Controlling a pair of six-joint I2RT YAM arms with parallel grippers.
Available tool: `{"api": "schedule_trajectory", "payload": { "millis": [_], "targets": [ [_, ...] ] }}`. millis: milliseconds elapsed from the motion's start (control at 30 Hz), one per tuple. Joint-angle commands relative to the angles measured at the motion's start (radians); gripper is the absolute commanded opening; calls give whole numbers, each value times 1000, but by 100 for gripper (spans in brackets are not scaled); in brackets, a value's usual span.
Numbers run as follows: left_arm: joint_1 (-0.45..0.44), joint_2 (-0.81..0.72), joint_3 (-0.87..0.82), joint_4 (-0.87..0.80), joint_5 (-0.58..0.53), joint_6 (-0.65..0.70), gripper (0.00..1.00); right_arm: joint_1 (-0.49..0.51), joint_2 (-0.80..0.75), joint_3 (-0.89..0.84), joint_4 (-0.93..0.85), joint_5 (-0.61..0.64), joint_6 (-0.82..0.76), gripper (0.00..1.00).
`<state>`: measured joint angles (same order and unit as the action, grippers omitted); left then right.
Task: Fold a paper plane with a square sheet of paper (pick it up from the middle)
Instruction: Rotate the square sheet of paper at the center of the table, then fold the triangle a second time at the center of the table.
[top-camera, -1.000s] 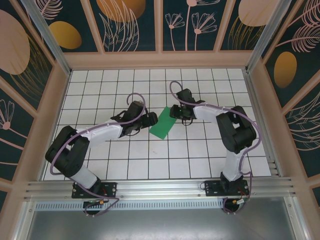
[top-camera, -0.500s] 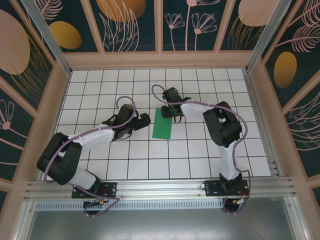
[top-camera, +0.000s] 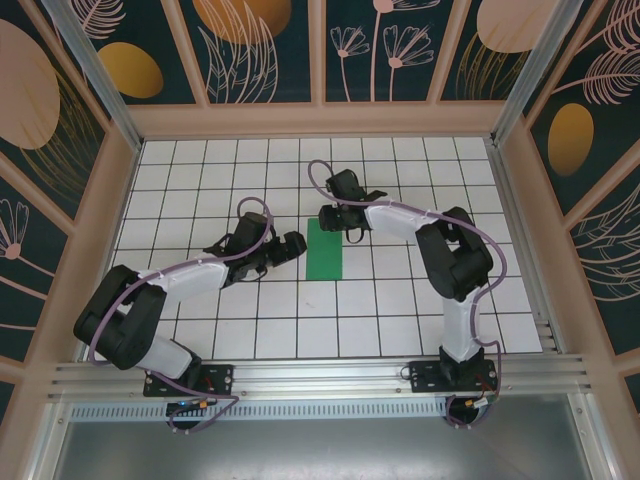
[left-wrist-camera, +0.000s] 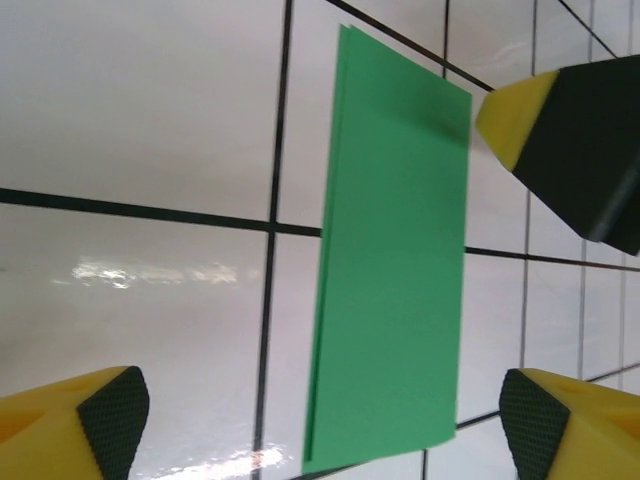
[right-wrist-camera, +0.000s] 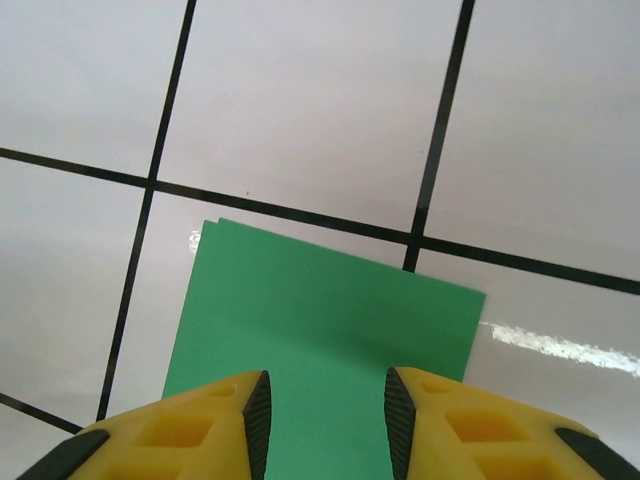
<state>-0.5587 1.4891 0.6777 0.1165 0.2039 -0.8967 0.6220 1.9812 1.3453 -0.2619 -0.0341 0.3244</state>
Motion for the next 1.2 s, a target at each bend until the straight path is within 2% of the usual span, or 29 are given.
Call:
{"api": "schedule_trajectory", "payload": {
  "millis": [0,200,700,1167],
  "targets": [
    [3,9,-19,82,107,-31,87,5,-7,-22,-27,-7,84,35],
    [2,35,-38,145,186,-66,77,3,29,7,-41,-5,94,32],
    [-41,114,-10,159,241,-79,73,-32,95,57,-51,32,95,34],
    [-64,158,17,168,258,-91,71,-54,146,58,-43,7,97,34]
  ]
}}
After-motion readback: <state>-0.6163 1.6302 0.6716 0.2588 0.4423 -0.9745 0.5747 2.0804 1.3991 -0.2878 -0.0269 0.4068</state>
